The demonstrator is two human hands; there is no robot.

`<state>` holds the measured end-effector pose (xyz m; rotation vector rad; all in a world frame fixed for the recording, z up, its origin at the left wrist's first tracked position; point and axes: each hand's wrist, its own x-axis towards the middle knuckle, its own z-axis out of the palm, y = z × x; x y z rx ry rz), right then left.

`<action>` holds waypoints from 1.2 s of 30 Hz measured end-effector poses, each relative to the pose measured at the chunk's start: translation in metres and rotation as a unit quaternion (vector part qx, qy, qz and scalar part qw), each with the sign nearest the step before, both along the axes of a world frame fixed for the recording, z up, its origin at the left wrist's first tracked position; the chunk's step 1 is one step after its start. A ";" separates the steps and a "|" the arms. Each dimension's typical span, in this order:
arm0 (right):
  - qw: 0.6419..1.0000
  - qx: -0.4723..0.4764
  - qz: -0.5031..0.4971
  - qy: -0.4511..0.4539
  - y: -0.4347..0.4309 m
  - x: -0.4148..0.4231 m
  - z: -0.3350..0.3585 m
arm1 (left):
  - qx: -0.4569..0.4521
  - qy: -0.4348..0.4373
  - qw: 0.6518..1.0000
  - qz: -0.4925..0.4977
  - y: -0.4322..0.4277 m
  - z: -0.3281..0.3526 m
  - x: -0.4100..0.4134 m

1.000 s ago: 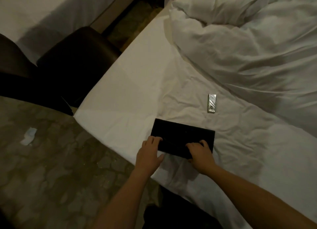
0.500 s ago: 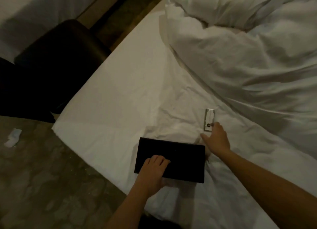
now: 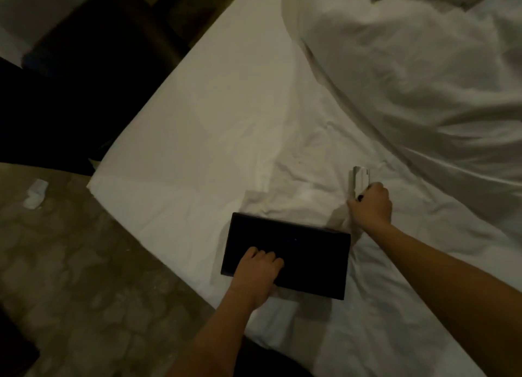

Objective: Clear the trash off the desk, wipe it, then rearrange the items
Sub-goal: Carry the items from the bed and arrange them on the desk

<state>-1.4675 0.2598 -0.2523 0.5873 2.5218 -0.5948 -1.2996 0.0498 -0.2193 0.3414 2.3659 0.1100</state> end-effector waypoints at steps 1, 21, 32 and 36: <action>1.000 -0.006 0.010 0.006 -0.001 0.004 0.005 | -0.007 0.003 1.000 0.005 -0.002 0.002 0.002; 0.915 -0.087 0.392 0.032 -0.120 0.204 0.150 | -0.039 0.007 0.908 0.418 -0.086 0.121 0.195; 0.764 -0.121 0.632 0.046 -0.247 0.388 0.200 | -0.072 -0.006 0.762 0.643 -0.116 0.166 0.448; 0.685 -0.111 0.720 0.034 -0.287 0.488 0.212 | -0.056 -0.002 0.672 0.739 -0.093 0.170 0.557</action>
